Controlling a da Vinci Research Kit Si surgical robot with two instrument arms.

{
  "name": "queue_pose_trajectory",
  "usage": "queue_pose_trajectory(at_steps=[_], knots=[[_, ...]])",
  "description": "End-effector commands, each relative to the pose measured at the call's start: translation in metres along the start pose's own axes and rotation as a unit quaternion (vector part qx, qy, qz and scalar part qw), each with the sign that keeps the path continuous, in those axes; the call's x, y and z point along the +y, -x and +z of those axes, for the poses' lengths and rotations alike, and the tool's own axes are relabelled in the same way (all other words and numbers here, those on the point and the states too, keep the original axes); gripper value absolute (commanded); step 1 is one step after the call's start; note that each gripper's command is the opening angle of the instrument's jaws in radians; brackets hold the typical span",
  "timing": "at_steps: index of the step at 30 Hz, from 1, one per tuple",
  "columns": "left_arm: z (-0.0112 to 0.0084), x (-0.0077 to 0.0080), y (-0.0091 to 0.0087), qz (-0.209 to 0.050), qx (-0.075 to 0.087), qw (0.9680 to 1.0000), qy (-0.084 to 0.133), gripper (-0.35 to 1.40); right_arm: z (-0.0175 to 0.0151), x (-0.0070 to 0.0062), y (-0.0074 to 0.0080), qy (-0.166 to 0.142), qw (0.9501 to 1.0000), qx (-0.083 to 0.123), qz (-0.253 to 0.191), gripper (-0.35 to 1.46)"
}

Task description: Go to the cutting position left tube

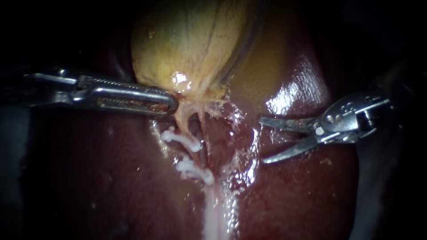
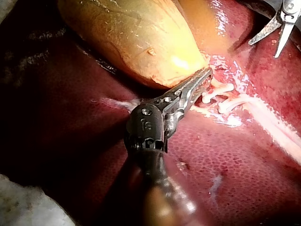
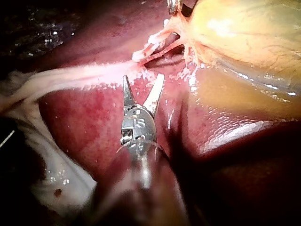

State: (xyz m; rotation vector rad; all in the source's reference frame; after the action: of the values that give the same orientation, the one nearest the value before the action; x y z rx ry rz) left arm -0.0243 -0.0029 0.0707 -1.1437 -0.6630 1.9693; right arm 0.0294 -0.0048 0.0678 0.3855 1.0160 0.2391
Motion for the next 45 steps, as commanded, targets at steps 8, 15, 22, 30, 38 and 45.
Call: queue_pose_trajectory(at_steps=[8, 15, 22, 30, 38, 45], knots=[[0.0002, 0.0, 0.0, -0.001, 0.0, 1.0, 0.0, -0.35, 0.0039, -0.0014, 0.0002, -0.016, 0.9998, 0.005, 0.008, 1.42], [0.0002, 0.0, 0.0, -0.001, 0.0, 1.0, 0.0, -0.35, 0.0081, -0.0024, 0.0011, -0.028, 0.9995, -0.004, 0.011, 1.42], [0.0004, 0.0003, 0.0, -0.001, 0.0, 1.0, -0.001, -0.35, 0.0101, -0.0021, 0.0016, -0.034, 0.9993, -0.005, 0.017, 1.42], [0.0004, 0.0004, 0.0, -0.001, 0.001, 1.0, -0.001, -0.35, 0.0119, -0.0018, 0.0022, -0.039, 0.9989, -0.011, 0.024, 1.42], [0.0005, 0.0005, 0.0, -0.001, 0.001, 1.0, -0.002, -0.35, 0.0135, -0.0016, 0.0033, -0.045, 0.9983, -0.018, 0.031, 1.42], [0.0006, 0.0006, -0.0001, -0.001, 0.001, 1.0, -0.002, -0.35, 0.0145, -0.0016, 0.0035, -0.058, 0.9974, -0.017, 0.038, 1.42]])
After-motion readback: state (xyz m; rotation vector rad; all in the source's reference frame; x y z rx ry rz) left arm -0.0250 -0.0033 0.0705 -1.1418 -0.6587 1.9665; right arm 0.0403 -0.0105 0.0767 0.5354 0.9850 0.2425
